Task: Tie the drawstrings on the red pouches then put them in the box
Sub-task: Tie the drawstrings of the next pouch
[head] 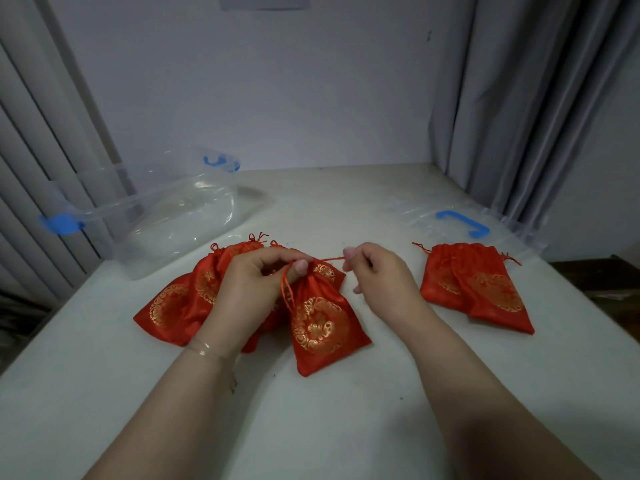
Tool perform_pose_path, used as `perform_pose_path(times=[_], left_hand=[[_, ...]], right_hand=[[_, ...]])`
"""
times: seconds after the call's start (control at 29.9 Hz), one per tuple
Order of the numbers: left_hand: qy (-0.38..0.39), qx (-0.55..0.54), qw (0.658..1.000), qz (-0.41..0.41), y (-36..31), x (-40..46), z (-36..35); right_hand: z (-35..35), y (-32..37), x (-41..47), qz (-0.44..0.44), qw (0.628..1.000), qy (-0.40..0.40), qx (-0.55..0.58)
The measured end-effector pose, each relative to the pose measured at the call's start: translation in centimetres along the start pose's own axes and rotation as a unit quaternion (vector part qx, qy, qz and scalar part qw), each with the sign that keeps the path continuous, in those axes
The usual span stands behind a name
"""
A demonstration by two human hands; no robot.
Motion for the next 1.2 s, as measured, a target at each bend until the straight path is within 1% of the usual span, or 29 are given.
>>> perform_pose_path(times=[0.07,0.13,0.2,0.27,0.33,0.37,0.4,0.43,0.5,0.54,0.57,0.6,0.67,0.7,0.8,0.9,1.0,1.07,1.2], left_hand=[[-0.023,-0.027,0.999,0.033,0.5,0.1,0.3],[-0.043,-0.055,0.996,0.064,0.9,0.2,0.7],[-0.054,-0.071,0.993,0.078,1.2,0.3,1.3],[-0.051,-0.064,0.994,0.073,1.3,0.4,1.6],[-0.031,-0.013,0.998,0.049,1.1,0.2,1.2],[-0.017,0.032,0.999,0.030,0.8,0.1,0.9],[-0.005,0.075,0.997,0.011,0.5,0.0,0.6],[0.006,0.102,0.995,-0.004,0.2,-0.1,0.4],[0.028,0.109,0.993,-0.028,-0.1,-0.2,0.1],[0.040,0.105,0.993,-0.042,-0.3,-0.3,-0.1],[0.050,0.103,0.992,-0.058,-0.5,-0.4,-0.4],[0.055,0.110,0.990,-0.073,-0.6,-0.5,-0.7],[0.046,0.147,0.983,-0.104,-0.7,-0.6,-1.1],[0.035,0.174,0.977,-0.122,-0.7,-0.6,-1.2],[0.010,0.254,0.951,-0.175,-0.6,-0.6,-1.6],[0.004,0.315,0.927,-0.204,-0.3,-0.6,-1.9],[-0.009,0.351,0.909,-0.225,-0.4,-0.8,-2.0],[-0.019,0.365,0.901,-0.233,-0.6,-0.8,-2.0],[-0.027,0.364,0.901,-0.236,-0.6,-0.8,-1.7]], right_hand=[[0.9,0.4,-0.2,0.022,0.999,-0.023,0.034],[1.1,0.9,-0.5,0.044,0.997,-0.020,0.067],[0.8,0.9,-0.5,0.039,0.997,0.013,0.062],[0.5,-0.1,-0.2,-0.012,0.998,0.065,0.005],[-0.2,-1.7,0.0,-0.073,0.985,0.141,-0.074],[-0.4,-2.2,0.0,-0.084,0.979,0.158,-0.100],[-0.5,-2.2,0.0,-0.071,0.981,0.147,-0.107],[-0.5,-1.6,0.0,-0.030,0.989,0.112,-0.097],[-0.2,0.1,-0.1,0.071,0.997,0.042,-0.010],[-0.3,0.8,-0.3,0.092,0.994,0.036,0.039],[-0.5,1.3,-0.4,0.101,0.991,0.049,0.067],[-0.9,1.5,-0.4,0.102,0.991,0.065,0.065],[-1.7,1.2,-0.3,0.090,0.992,0.080,0.037],[-1.9,0.9,-0.3,0.075,0.993,0.081,0.045],[-1.8,0.5,-0.2,0.025,0.986,0.095,0.132],[-1.8,-0.1,-0.2,-0.013,0.979,0.125,0.162],[-1.6,-0.3,-0.2,-0.048,0.974,0.143,0.169],[-1.2,-0.2,-0.3,-0.063,0.970,0.141,0.187],[-1.1,0.5,-0.5,-0.054,0.974,0.133,0.173]])
Point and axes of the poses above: each hand's wrist, its own x-axis towards the middle knuckle, its own z-axis out of the back of the hand, y = z × x, the point moved 4 cm from there along x, towards the middle knuckle, and after that the axes turned 9 degrees about y, right-handed, at the moved point
